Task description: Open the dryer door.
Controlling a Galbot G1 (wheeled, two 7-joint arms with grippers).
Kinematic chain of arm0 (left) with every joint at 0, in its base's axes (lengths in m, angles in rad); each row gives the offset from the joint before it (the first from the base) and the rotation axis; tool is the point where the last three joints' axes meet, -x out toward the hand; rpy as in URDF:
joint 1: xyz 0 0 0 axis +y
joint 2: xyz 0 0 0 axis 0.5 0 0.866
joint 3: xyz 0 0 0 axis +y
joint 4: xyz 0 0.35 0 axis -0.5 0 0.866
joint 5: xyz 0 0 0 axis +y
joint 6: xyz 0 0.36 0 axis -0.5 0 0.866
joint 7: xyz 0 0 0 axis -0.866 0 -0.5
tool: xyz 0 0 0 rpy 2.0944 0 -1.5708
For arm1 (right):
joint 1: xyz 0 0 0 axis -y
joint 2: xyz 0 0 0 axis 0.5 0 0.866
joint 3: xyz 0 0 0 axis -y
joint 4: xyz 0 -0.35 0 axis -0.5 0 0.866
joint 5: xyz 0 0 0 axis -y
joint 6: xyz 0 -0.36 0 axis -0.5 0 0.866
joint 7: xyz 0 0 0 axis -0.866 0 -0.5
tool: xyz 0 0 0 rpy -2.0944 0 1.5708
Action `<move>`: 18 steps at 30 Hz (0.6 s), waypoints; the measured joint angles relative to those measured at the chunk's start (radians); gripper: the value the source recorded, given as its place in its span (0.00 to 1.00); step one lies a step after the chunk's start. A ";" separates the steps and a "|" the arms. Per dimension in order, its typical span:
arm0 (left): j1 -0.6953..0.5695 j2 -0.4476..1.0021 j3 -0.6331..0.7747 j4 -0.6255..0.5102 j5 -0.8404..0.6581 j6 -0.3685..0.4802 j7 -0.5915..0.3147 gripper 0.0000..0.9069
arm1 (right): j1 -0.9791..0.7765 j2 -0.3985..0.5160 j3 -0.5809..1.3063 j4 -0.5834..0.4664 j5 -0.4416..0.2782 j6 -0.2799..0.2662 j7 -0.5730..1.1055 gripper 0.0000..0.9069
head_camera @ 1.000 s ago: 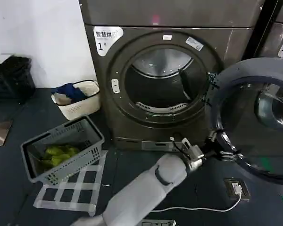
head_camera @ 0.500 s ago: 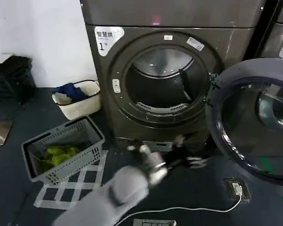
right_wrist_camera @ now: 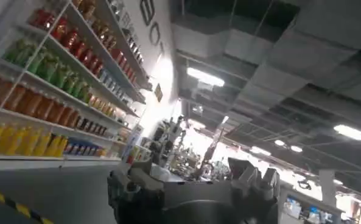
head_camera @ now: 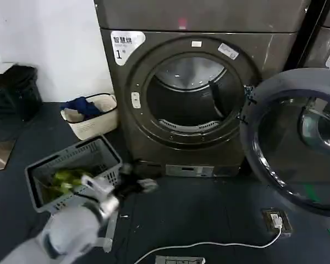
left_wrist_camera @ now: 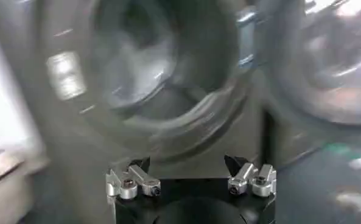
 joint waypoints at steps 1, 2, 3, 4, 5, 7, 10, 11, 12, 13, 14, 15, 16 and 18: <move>0.028 0.039 -0.027 -0.028 -0.023 0.006 -0.017 1.00 | 0.002 -0.001 -0.005 0.000 -0.001 0.000 -0.001 1.00; 0.055 0.075 -0.059 -0.049 -0.044 0.015 -0.032 1.00 | 0.004 -0.002 -0.011 0.000 -0.003 0.000 -0.001 1.00; 0.083 0.108 -0.092 -0.063 -0.061 0.024 -0.049 1.00 | 0.005 -0.003 -0.017 0.000 -0.003 0.000 -0.001 1.00; 0.111 0.138 -0.126 -0.071 -0.075 0.035 -0.062 1.00 | 0.006 -0.004 -0.022 -0.001 -0.003 0.000 -0.002 1.00; 0.134 0.166 -0.159 -0.077 -0.085 0.045 -0.073 1.00 | 0.006 -0.006 -0.027 -0.003 -0.003 0.000 -0.002 1.00; 0.177 0.215 -0.228 -0.094 -0.128 0.081 -0.118 1.00 | 0.007 -0.009 -0.038 -0.007 -0.003 0.002 -0.004 1.00; 0.205 0.267 -0.321 -0.115 -0.234 0.186 -0.218 1.00 | 0.009 -0.015 -0.051 -0.013 -0.006 0.008 -0.008 1.00; 0.208 0.282 -0.348 -0.119 -0.271 0.235 -0.251 1.00 | 0.010 -0.017 -0.055 -0.015 -0.008 0.010 -0.010 1.00; 0.208 0.297 -0.373 -0.118 -0.311 0.275 -0.282 1.00 | 0.011 -0.019 -0.058 -0.016 -0.010 0.012 -0.011 1.00; 0.204 0.309 -0.394 -0.117 -0.341 0.300 -0.306 1.00 | 0.012 -0.020 -0.063 -0.017 -0.011 0.015 -0.012 1.00; 0.195 0.320 -0.409 -0.113 -0.380 0.321 -0.334 1.00 | 0.013 -0.020 -0.068 -0.018 -0.013 0.017 -0.013 1.00; 0.182 0.329 -0.416 -0.104 -0.422 0.338 -0.363 1.00 | 0.014 -0.020 -0.073 -0.018 -0.013 0.018 -0.014 1.00; 0.168 0.335 -0.421 -0.094 -0.461 0.353 -0.390 1.00 | 0.015 -0.021 -0.077 -0.019 -0.013 0.019 -0.015 1.00; 0.129 0.351 -0.427 -0.068 -0.547 0.361 -0.448 1.00 | 0.015 -0.025 -0.082 -0.024 -0.013 0.022 -0.017 1.00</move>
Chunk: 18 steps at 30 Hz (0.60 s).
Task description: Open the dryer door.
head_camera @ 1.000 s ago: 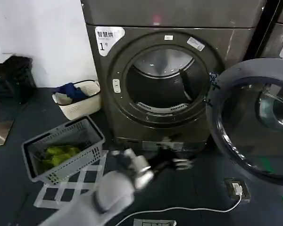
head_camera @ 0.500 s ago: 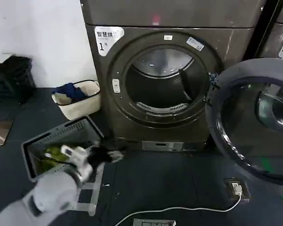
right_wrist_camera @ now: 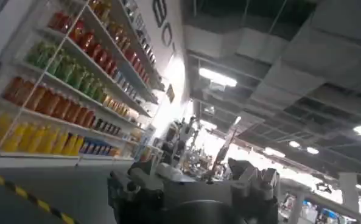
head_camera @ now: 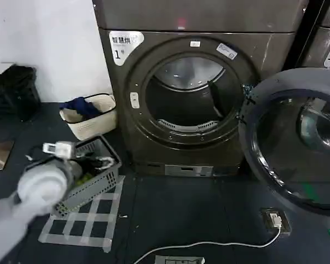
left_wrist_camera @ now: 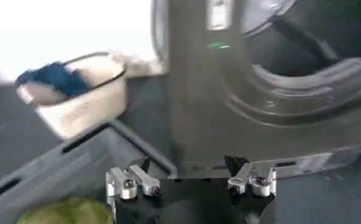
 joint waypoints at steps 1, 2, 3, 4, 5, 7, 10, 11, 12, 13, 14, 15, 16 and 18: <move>-0.020 0.008 -0.001 0.011 -0.043 0.000 -0.019 1.00 | 0.000 -0.003 -0.002 -0.004 0.000 0.002 -0.001 1.00; -0.042 0.020 0.001 0.024 -0.086 0.000 -0.039 1.00 | -0.002 -0.005 -0.002 -0.008 0.000 0.004 -0.001 1.00; -0.063 0.033 0.005 0.038 -0.126 0.000 -0.065 1.00 | -0.004 -0.008 -0.002 -0.011 0.000 0.007 -0.001 1.00; -0.082 0.047 0.012 0.051 -0.175 0.000 -0.095 1.00 | -0.004 -0.010 -0.003 -0.013 0.000 0.008 -0.002 1.00; -0.100 0.063 0.021 0.066 -0.231 0.000 -0.122 1.00 | -0.004 -0.011 -0.005 -0.014 0.000 0.009 -0.003 1.00; -0.137 0.095 0.035 0.094 -0.345 0.000 -0.171 1.00 | -0.001 -0.010 -0.012 -0.014 -0.003 0.010 -0.003 1.00; -0.195 0.136 0.054 0.136 -0.509 0.000 -0.253 1.00 | 0.005 0.000 -0.026 -0.013 -0.011 0.015 -0.004 1.00; -0.214 0.150 0.060 0.151 -0.565 0.000 -0.279 1.00 | 0.006 0.002 -0.029 -0.013 -0.011 0.017 -0.004 1.00; -0.228 0.161 0.066 0.163 -0.617 0.000 -0.296 1.00 | 0.006 0.006 -0.033 -0.013 -0.013 0.021 -0.005 1.00; -0.242 0.171 0.072 0.173 -0.667 0.000 -0.302 1.00 | 0.006 0.008 -0.035 -0.013 -0.014 0.025 -0.005 1.00; -0.255 0.181 0.078 0.186 -0.702 0.000 -0.305 1.00 | 0.006 0.011 -0.036 -0.014 -0.014 0.027 -0.005 1.00; -0.267 0.191 0.081 0.199 -0.730 0.000 -0.308 1.00 | 0.005 0.013 -0.038 -0.014 -0.014 0.029 -0.005 1.00; -0.280 0.197 0.081 0.213 -0.758 -0.001 -0.310 1.00 | 0.004 0.014 -0.039 -0.014 -0.014 0.030 -0.005 1.00; -0.302 0.210 0.082 0.244 -0.801 -0.001 -0.314 1.00 | 0.003 0.017 -0.041 -0.013 -0.014 0.032 -0.005 1.00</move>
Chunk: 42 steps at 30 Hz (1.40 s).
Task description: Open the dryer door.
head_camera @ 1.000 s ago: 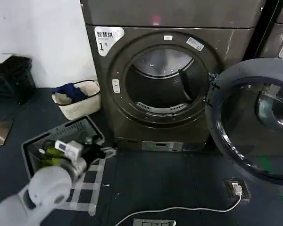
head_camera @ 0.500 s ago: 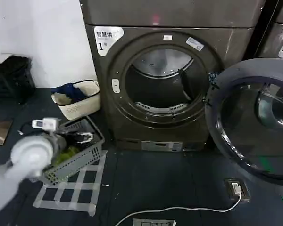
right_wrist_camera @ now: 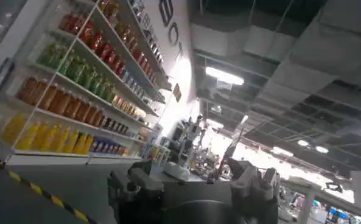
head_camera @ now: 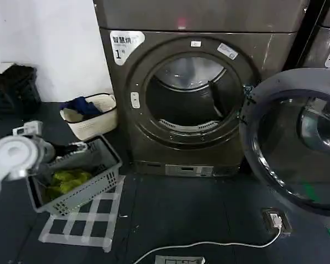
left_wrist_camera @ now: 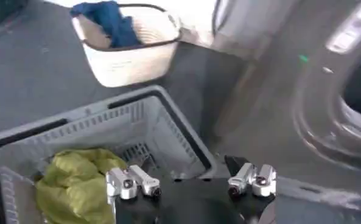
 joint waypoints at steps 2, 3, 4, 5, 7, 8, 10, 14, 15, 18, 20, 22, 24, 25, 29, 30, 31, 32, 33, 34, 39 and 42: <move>-0.022 0.012 0.000 0.035 -0.044 0.000 -0.011 1.00 | 0.000 0.002 -0.002 0.004 0.000 0.001 0.000 1.00; -0.032 0.016 0.000 0.053 -0.064 0.000 -0.013 1.00 | 0.000 0.003 -0.004 0.008 0.000 0.001 0.000 1.00; -0.041 0.018 0.000 0.072 -0.075 0.000 -0.015 1.00 | 0.000 0.004 -0.006 0.009 0.000 0.001 0.000 1.00; -0.048 0.018 0.000 0.090 -0.083 -0.001 -0.016 1.00 | 0.001 0.005 -0.008 0.011 0.000 0.001 0.000 1.00; -0.068 0.014 0.003 0.134 -0.095 0.000 -0.016 1.00 | 0.002 0.007 -0.014 0.013 0.000 0.001 0.000 1.00; -0.078 0.009 0.007 0.156 -0.098 -0.001 -0.016 1.00 | 0.003 0.008 -0.018 0.013 -0.001 0.001 0.000 1.00; -0.103 -0.002 0.022 0.202 -0.107 -0.001 -0.016 1.00 | 0.005 0.009 -0.024 0.011 -0.004 0.003 -0.001 1.00; -0.165 -0.019 0.062 0.300 -0.119 -0.001 -0.017 1.00 | 0.009 0.011 -0.038 0.006 -0.011 0.008 -0.001 1.00; -0.182 -0.022 0.073 0.324 -0.121 -0.001 -0.017 1.00 | 0.010 0.011 -0.040 0.006 -0.011 0.009 -0.001 1.00; -0.233 -0.031 0.107 0.386 -0.122 -0.001 -0.020 1.00 | 0.013 0.011 -0.046 0.006 -0.012 0.009 -0.001 1.00; -0.264 -0.042 0.129 0.427 -0.136 -0.001 -0.032 1.00 | 0.015 0.012 -0.050 0.006 -0.012 0.010 -0.001 1.00; -0.287 -0.052 0.144 0.466 -0.142 -0.001 -0.041 1.00 | 0.016 0.012 -0.051 0.006 -0.012 0.010 -0.001 1.00; -0.309 -0.061 0.156 0.505 -0.152 -0.001 -0.042 1.00 | 0.016 0.012 -0.055 0.005 -0.012 0.012 -0.001 1.00; -0.318 -0.066 0.160 0.524 -0.158 -0.001 -0.044 1.00 | 0.017 0.012 -0.056 0.005 -0.012 0.013 -0.001 1.00; -0.346 -0.088 0.180 0.593 -0.188 -0.001 -0.064 1.00 | 0.017 0.012 -0.062 0.001 -0.012 0.016 -0.001 1.00; -0.352 -0.094 0.184 0.608 -0.186 -0.001 -0.066 1.00 | 0.017 0.012 -0.063 0.001 -0.012 0.016 -0.001 1.00; -0.358 -0.098 0.189 0.621 -0.187 -0.001 -0.072 1.00 | 0.017 0.012 -0.064 0.000 -0.012 0.016 -0.001 1.00; -0.364 -0.102 0.196 0.634 -0.188 -0.001 -0.079 1.00 | 0.017 0.012 -0.064 0.000 -0.012 0.016 -0.001 1.00; -0.370 -0.104 0.203 0.645 -0.181 -0.001 -0.081 1.00 | 0.018 0.012 -0.064 0.000 -0.012 0.016 -0.001 1.00; -0.377 -0.107 0.211 0.656 -0.173 -0.001 -0.085 1.00 | 0.018 0.012 -0.065 0.000 -0.012 0.016 -0.001 1.00; -0.389 -0.099 0.251 0.683 -0.134 -0.001 -0.105 1.00 | 0.018 0.011 -0.065 -0.006 -0.012 0.018 -0.001 1.00; -0.381 -0.084 0.274 0.678 -0.121 -0.001 -0.106 1.00 | 0.020 0.011 -0.067 -0.008 -0.012 0.018 -0.001 1.00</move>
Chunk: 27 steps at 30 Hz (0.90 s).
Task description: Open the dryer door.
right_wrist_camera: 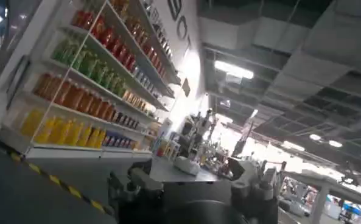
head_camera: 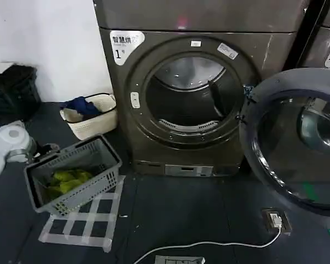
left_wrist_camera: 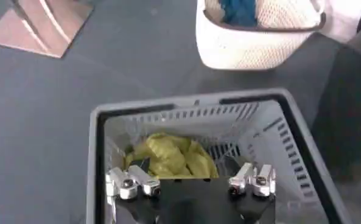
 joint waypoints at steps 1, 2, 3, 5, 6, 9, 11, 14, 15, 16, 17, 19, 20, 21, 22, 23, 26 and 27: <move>0.006 0.005 0.005 -0.005 -0.003 0.000 0.000 1.00 | 0.001 0.000 -0.001 0.000 -0.001 0.000 0.000 1.00; 0.012 0.010 0.007 -0.010 -0.010 0.000 -0.004 1.00 | 0.003 0.001 -0.001 0.000 -0.003 0.000 0.000 1.00; 0.017 0.015 0.007 -0.017 -0.025 0.000 -0.012 1.00 | 0.004 0.002 -0.003 0.000 -0.007 0.000 0.000 1.00; 0.030 0.023 0.007 -0.029 -0.044 0.000 -0.019 1.00 | 0.005 0.003 -0.006 0.000 -0.010 0.000 0.000 1.00; 0.033 0.027 0.008 -0.033 -0.055 0.000 -0.022 1.00 | 0.005 0.003 -0.006 0.000 -0.011 0.000 0.001 1.00; 0.040 0.035 0.009 -0.041 -0.067 0.000 -0.023 1.00 | 0.005 0.003 -0.006 0.000 -0.011 0.000 0.001 1.00; 0.042 0.035 0.009 -0.043 -0.068 0.000 -0.023 1.00 | 0.005 0.003 -0.006 -0.002 -0.013 0.001 -0.001 1.00; 0.047 0.035 0.008 -0.048 -0.071 0.000 -0.023 1.00 | 0.005 0.004 -0.004 -0.002 -0.023 0.000 -0.003 1.00; 0.048 0.035 0.008 -0.048 -0.075 0.000 -0.023 1.00 | 0.005 0.004 -0.004 -0.002 -0.021 -0.001 -0.001 1.00; 0.048 0.035 0.007 -0.048 -0.074 0.000 -0.023 1.00 | 0.006 0.004 -0.004 -0.002 -0.019 -0.002 0.001 1.00; 0.048 0.035 0.007 -0.048 -0.074 0.000 -0.023 1.00 | 0.006 0.003 -0.004 -0.004 -0.017 -0.002 0.003 1.00; 0.048 0.035 0.007 -0.048 -0.075 0.000 -0.023 1.00 | 0.007 0.002 -0.004 -0.011 -0.017 -0.004 0.006 1.00; 0.048 0.035 0.007 -0.048 -0.074 0.000 -0.023 1.00 | 0.007 0.002 -0.004 -0.012 -0.017 -0.005 0.006 1.00; 0.049 0.035 0.005 -0.048 -0.073 0.000 -0.023 1.00 | 0.007 0.002 -0.004 -0.014 -0.017 -0.005 0.006 1.00; 0.050 0.034 0.005 -0.048 -0.073 0.000 -0.023 1.00 | 0.007 0.002 -0.004 -0.016 -0.017 -0.005 0.006 1.00; 0.050 0.034 0.004 -0.048 -0.074 0.000 -0.023 1.00 | 0.007 0.002 -0.004 -0.016 -0.017 -0.005 0.006 1.00; 0.049 0.034 0.003 -0.047 -0.089 0.000 -0.023 1.00 | 0.006 0.001 -0.003 -0.020 -0.017 -0.004 0.006 1.00; 0.049 0.034 0.003 -0.047 -0.093 0.000 -0.023 1.00 | 0.005 0.001 -0.002 -0.021 -0.017 -0.004 0.006 1.00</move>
